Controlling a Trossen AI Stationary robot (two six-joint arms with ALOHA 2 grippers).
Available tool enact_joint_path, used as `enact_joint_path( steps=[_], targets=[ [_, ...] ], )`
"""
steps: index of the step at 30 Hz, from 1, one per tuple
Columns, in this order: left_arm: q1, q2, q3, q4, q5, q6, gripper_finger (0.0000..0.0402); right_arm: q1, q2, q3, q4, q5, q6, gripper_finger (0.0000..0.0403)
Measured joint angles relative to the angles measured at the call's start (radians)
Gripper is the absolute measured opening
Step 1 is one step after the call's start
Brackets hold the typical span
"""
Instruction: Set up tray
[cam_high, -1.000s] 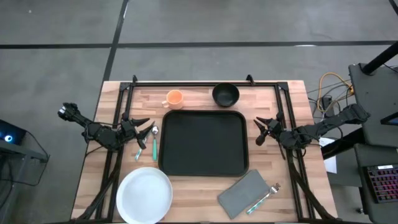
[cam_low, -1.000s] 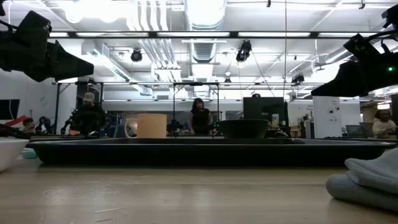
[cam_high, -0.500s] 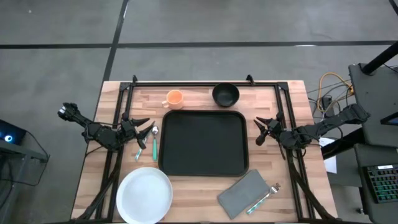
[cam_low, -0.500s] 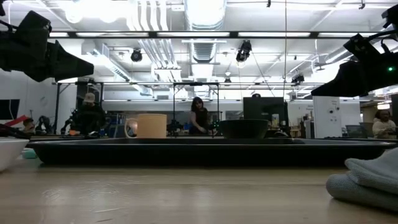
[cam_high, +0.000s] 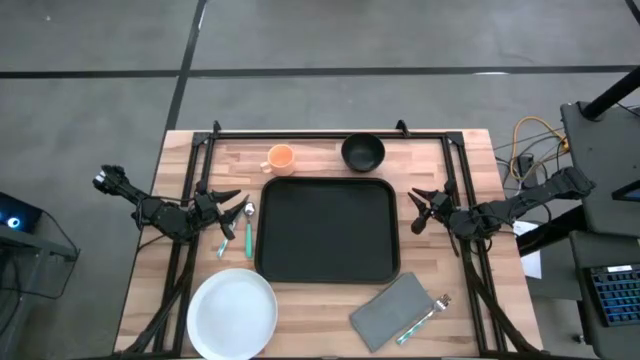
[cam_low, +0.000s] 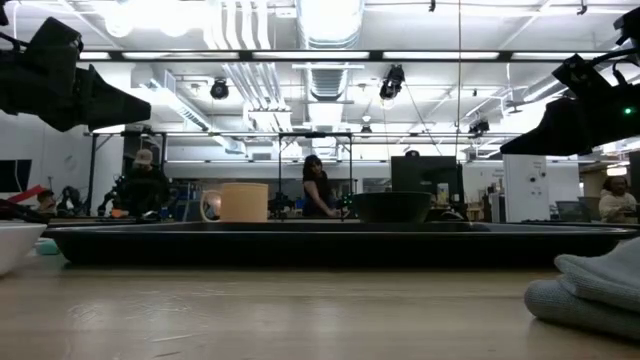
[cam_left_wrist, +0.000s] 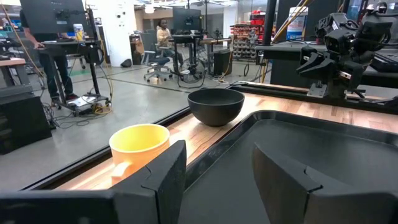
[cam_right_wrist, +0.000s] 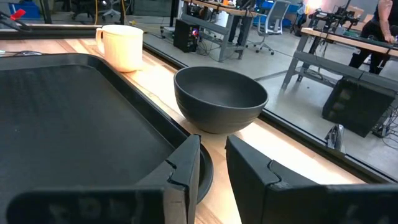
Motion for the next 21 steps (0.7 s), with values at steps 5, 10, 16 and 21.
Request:
enact_joint_path(
  steps=[5,10,16,21],
  targets=[
    [0.0,0.0,0.0,0.0,0.0,0.0,0.0164,0.0,0.0,0.0,0.001,0.0,0.0,0.0068],
    [0.0,0.0,0.0,0.002,0.0,0.0,0.0164,0.0,0.0,0.0,0.003,0.0,0.057,0.0068],
    [0.0,0.0,0.0,0.053,0.001,-0.001,0.0164,0.0,0.0,0.0,0.008,0.0,0.06,0.0068],
    [0.0,0.0,0.0,0.055,0.001,-0.001,0.0164,0.0,0.0,0.0,0.008,0.0,0.044,0.0068]
  ],
)
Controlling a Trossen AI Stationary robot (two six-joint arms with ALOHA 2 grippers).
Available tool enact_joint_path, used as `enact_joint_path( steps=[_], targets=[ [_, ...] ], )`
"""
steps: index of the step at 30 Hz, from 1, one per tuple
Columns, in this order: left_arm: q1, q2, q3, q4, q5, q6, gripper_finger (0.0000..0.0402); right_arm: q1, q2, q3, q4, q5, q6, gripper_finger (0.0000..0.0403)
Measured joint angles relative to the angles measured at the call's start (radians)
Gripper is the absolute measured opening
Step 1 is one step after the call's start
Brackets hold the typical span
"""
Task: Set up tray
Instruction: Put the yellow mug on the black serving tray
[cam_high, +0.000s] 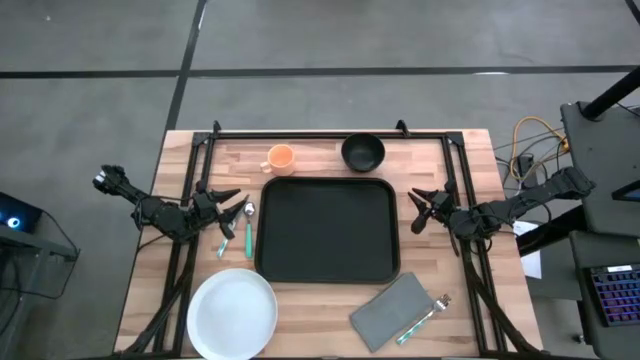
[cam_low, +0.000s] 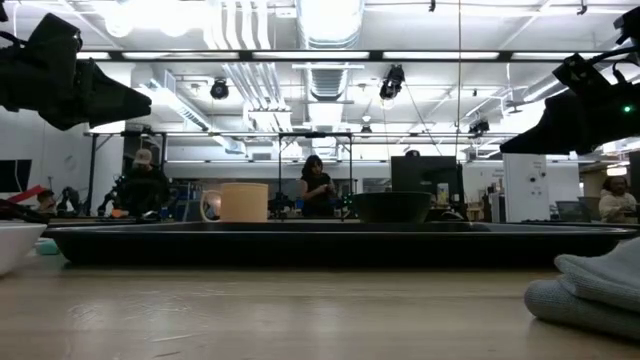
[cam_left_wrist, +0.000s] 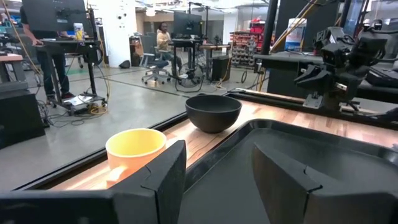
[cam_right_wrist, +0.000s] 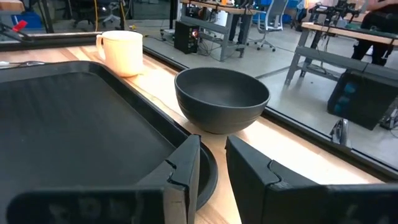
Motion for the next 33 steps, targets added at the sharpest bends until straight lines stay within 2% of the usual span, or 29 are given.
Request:
enact_joint_path(
  steps=[4,9,12,19,23,27,33],
  targets=[
    [0.002,0.0,0.003,0.011,0.0,-0.052,0.0164,0.0,0.0,0.0,0.0,0.0,0.019,0.0068],
    [0.007,0.048,0.097,-0.031,-0.001,0.026,0.0168,0.0,0.0,0.0,0.0,0.0,0.016,0.0068],
    [0.029,0.119,0.218,-0.115,-0.009,0.017,0.0178,0.0,0.0,0.0,0.001,-0.002,0.016,0.0068],
    [0.127,0.367,0.542,-0.501,0.029,-0.128,0.0215,0.0,0.0,0.0,0.002,-0.034,0.025,0.0079],
    [0.229,0.515,0.718,-0.695,0.137,-0.182,0.0234,0.0,0.0,0.0,0.002,-0.035,0.044,0.0092],
    [0.4,0.677,0.875,-0.865,0.337,-0.193,0.0238,0.0,0.0,0.0,0.003,-0.099,0.08,0.0104],
    [0.711,0.929,1.028,-0.887,0.723,0.037,0.0238,0.0,0.0,0.0,0.018,-0.236,0.079,0.0116]
  ],
)
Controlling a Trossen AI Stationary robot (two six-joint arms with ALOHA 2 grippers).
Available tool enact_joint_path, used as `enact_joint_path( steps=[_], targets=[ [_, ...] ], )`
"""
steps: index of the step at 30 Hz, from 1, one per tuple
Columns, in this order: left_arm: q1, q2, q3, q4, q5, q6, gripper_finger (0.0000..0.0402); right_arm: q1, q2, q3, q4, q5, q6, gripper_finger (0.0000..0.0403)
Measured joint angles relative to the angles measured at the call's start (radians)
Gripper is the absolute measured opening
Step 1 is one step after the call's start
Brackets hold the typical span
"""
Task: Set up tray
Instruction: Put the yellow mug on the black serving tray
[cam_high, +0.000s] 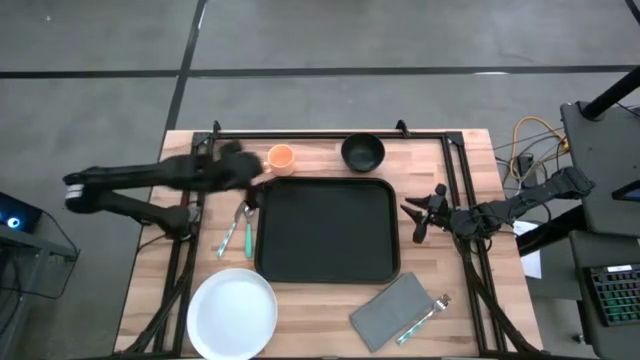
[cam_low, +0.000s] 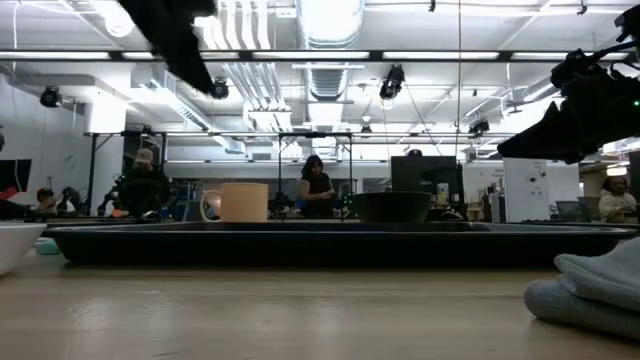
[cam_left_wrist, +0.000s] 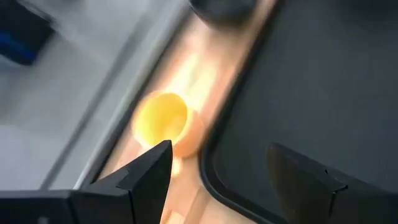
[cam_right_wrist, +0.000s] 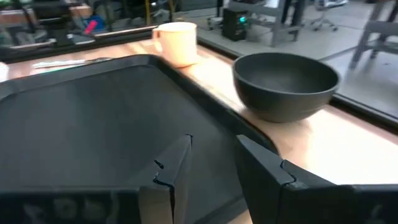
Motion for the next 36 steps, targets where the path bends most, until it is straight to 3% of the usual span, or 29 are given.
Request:
enact_joint_path(
  steps=[4,8,14,22,36],
  targets=[
    [0.148,0.17,0.1,-0.032,0.159,0.173,0.0238,0.0,0.0,0.0,0.003,-0.01,0.0,0.0118],
    [0.229,0.331,0.172,-0.1,0.171,0.263,0.0238,0.0,0.0,0.0,0.006,-0.012,0.027,0.0113],
    [0.293,0.458,0.194,-0.087,0.244,0.334,0.0237,0.0,0.0,0.0,0.007,-0.034,0.042,0.0105],
    [0.356,0.524,0.164,0.003,0.25,0.365,0.0237,0.0,0.0,0.0,0.007,-0.082,0.042,0.0097],
    [0.421,0.527,0.052,0.139,0.328,0.397,0.0237,0.0,0.0,0.0,0.008,-0.091,0.042,0.0092]
  ],
)
